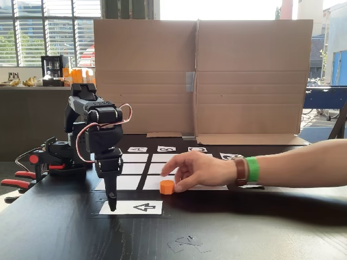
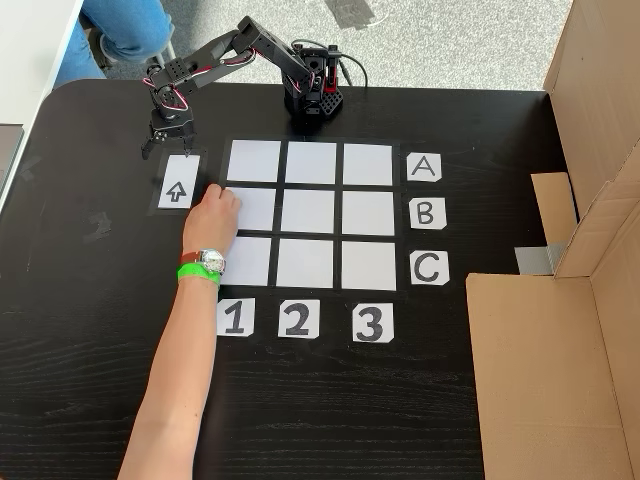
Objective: Pick up the round, orange token and place it in the grid on square A2.
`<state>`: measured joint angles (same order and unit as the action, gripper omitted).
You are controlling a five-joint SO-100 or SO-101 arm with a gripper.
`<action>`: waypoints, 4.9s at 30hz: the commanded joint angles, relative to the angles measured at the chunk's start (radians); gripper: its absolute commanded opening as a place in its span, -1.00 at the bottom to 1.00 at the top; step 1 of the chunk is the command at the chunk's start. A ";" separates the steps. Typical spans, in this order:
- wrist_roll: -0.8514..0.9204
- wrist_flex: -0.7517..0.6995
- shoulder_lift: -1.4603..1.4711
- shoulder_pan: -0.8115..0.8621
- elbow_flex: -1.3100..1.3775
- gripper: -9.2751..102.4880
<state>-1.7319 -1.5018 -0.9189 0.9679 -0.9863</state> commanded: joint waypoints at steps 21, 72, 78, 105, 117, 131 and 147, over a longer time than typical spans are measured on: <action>0.020 0.081 -0.109 -0.025 -0.100 -0.05; -0.094 0.067 -0.144 -0.012 -0.302 0.58; -0.094 0.077 -0.114 -0.014 -0.298 0.54; -0.074 0.106 -0.091 0.002 -0.290 -0.52; -0.037 0.117 -0.114 0.009 -0.296 -0.85; 0.011 0.152 -0.359 0.097 -0.322 -0.85; 0.261 0.186 -0.772 0.089 -0.491 -0.85</action>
<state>-1.5048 -1.3023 -1.5923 1.0799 -1.4665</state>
